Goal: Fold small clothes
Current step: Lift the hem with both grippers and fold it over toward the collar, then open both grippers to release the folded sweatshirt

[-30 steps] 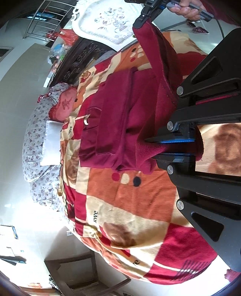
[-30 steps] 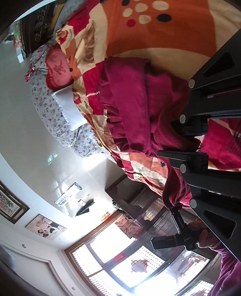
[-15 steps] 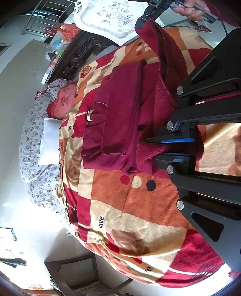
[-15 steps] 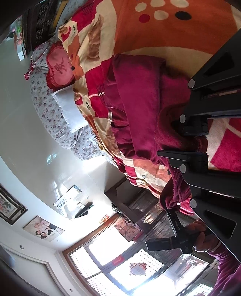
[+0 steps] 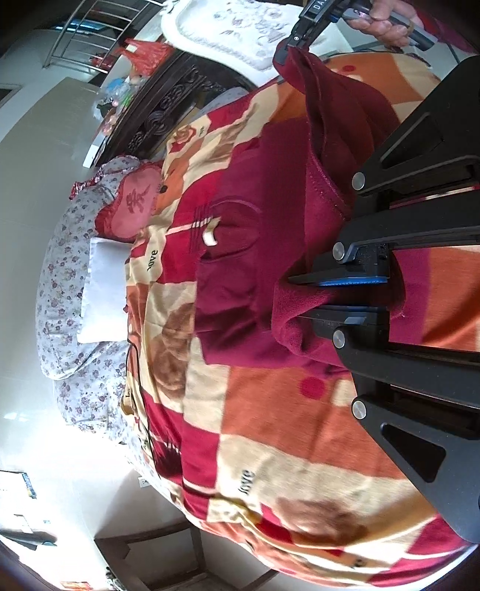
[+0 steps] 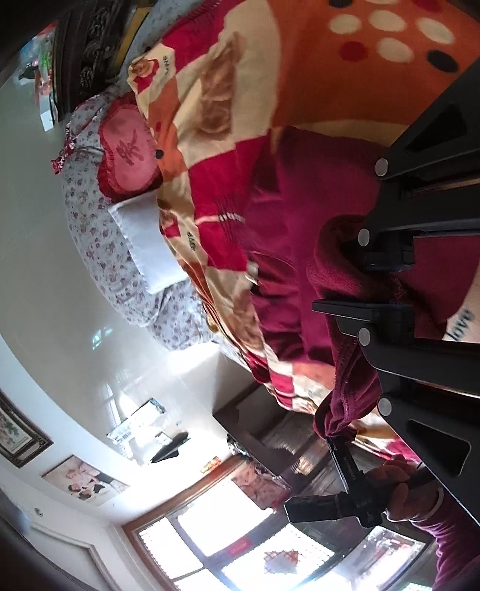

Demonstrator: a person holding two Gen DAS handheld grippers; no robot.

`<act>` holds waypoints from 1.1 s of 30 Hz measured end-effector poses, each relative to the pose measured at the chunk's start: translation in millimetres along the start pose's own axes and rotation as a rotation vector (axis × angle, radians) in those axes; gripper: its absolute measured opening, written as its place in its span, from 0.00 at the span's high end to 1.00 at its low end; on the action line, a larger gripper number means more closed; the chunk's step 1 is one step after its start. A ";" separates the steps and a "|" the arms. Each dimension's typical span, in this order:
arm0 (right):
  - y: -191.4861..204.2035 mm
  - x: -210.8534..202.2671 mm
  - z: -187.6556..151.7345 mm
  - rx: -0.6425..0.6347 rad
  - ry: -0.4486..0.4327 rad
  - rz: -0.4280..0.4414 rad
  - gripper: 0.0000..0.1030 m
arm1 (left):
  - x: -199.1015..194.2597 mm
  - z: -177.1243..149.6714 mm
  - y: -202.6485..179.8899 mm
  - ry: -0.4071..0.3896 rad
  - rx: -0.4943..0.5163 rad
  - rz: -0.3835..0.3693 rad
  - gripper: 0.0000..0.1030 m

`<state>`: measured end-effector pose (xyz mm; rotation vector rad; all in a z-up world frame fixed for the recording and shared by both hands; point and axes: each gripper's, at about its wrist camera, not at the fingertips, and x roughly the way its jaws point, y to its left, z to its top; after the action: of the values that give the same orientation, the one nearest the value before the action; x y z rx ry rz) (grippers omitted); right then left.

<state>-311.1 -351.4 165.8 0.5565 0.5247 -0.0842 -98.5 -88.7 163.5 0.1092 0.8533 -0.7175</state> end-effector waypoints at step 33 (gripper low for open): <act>-97.2 108.7 92.2 0.314 0.025 -0.180 0.62 | 88.0 91.5 51.1 0.025 -0.183 -0.010 0.36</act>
<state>-196.1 -475.4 131.5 0.8160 0.5895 -0.3352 31.4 -130.0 151.5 -0.0499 0.9395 -0.6453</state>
